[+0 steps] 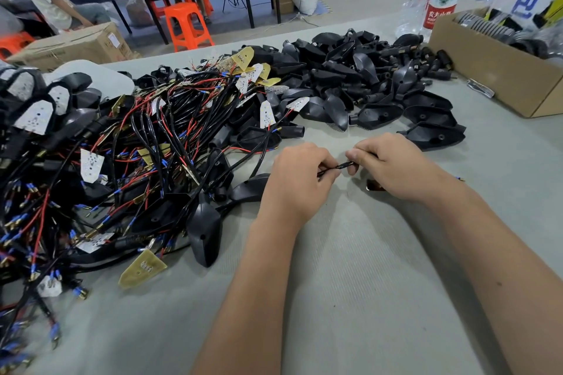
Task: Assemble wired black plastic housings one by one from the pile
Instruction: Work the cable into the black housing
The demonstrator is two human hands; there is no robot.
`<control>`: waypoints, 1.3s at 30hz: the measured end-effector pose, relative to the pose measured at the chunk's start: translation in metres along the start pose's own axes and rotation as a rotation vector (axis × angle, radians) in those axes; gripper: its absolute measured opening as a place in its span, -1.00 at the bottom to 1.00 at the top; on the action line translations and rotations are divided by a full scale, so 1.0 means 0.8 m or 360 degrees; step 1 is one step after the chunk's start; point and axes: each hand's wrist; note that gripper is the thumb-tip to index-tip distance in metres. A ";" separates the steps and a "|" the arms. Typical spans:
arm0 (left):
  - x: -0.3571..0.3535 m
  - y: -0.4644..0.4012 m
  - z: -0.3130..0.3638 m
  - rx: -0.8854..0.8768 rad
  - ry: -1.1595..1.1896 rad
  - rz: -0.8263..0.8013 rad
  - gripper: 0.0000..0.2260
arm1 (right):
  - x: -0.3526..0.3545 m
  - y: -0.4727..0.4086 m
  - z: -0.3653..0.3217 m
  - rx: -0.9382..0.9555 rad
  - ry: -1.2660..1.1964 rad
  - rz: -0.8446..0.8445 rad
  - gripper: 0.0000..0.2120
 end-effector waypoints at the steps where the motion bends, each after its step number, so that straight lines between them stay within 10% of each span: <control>1: 0.000 0.000 0.001 0.0000 -0.0007 0.0001 -0.97 | 0.000 0.000 0.001 -0.0004 -0.0005 0.0005 -0.60; 39: -0.015 -0.012 0.042 0.0105 -0.0368 -0.0150 -0.77 | 0.006 -0.002 0.022 -0.0206 0.0240 0.0531 -0.33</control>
Point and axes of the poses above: each hand's wrist, its own y-axis away from the middle knuckle, its own x-axis out of the back of the hand, z = x × y, and after that the axes turned 2 degrees about z, right-handed
